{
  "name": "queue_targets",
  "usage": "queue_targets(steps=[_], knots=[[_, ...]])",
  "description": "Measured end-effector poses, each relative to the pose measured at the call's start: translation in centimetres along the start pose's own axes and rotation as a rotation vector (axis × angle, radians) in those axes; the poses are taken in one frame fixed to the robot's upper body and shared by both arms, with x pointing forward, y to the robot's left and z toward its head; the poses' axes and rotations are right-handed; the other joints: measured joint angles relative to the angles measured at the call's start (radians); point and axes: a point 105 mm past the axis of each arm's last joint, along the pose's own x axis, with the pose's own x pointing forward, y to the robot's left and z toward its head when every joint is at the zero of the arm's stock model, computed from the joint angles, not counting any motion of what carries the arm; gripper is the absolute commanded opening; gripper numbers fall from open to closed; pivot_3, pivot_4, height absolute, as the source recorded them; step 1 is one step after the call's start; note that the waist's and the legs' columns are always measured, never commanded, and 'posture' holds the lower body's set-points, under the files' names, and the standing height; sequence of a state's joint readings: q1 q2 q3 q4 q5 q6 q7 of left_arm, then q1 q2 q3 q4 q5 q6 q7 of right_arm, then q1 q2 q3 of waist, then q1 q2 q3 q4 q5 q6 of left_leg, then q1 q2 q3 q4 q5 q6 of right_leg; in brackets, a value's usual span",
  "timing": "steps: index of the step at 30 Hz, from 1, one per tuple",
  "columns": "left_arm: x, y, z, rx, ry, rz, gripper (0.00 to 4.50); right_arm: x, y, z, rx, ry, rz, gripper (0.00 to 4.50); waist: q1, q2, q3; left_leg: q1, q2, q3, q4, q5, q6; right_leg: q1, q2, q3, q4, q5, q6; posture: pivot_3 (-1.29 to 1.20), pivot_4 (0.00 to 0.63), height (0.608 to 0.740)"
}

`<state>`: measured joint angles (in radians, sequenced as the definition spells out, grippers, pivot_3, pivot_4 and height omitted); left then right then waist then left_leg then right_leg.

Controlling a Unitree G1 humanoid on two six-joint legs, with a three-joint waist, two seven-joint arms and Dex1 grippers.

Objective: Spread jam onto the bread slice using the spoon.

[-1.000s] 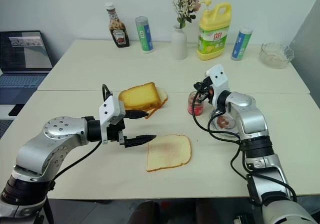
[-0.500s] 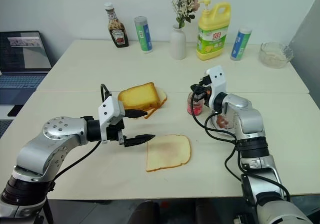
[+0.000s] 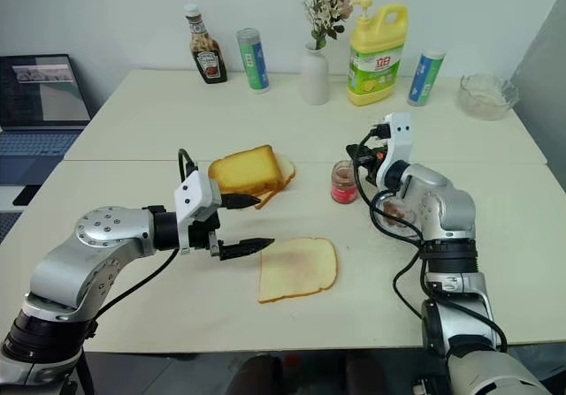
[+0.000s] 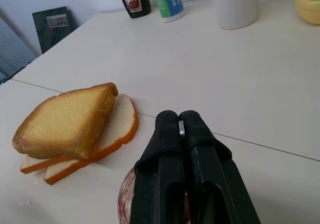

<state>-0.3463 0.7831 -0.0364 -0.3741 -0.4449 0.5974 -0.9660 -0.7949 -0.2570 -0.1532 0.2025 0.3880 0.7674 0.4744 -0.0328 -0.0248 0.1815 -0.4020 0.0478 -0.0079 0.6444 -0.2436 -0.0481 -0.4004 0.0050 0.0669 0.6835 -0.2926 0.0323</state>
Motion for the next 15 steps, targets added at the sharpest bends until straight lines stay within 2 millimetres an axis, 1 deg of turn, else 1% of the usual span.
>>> queue_targets(steps=[5,11,15], knots=[[0.0,0.1,0.0,0.016,-0.002,0.000,4.50,-0.1,-0.1,0.4,0.047,-0.026,-0.005,0.06,0.000,0.000,0.000,0.000,0.000,0.001,0.000,0.000,0.000,-0.001,0.000,0.001,0.001,0.000,0.000,0.00,0.150,0.740],[0.1,0.1,-0.3,0.019,0.008,-0.002,4.50,-0.2,-0.2,2.2,0.144,-0.094,-0.013,0.06,-0.001,0.000,0.000,-0.001,0.000,0.004,0.000,0.000,0.000,-0.005,0.000,0.003,0.005,0.000,0.000,0.00,0.150,0.740],[0.2,0.1,-0.4,0.019,0.010,-0.003,4.50,-0.3,-0.5,2.3,0.178,-0.096,-0.022,0.06,-0.001,0.000,0.000,-0.001,0.000,0.005,0.000,0.000,0.000,-0.005,0.000,0.004,0.005,0.000,0.000,0.00,0.150,0.740]])
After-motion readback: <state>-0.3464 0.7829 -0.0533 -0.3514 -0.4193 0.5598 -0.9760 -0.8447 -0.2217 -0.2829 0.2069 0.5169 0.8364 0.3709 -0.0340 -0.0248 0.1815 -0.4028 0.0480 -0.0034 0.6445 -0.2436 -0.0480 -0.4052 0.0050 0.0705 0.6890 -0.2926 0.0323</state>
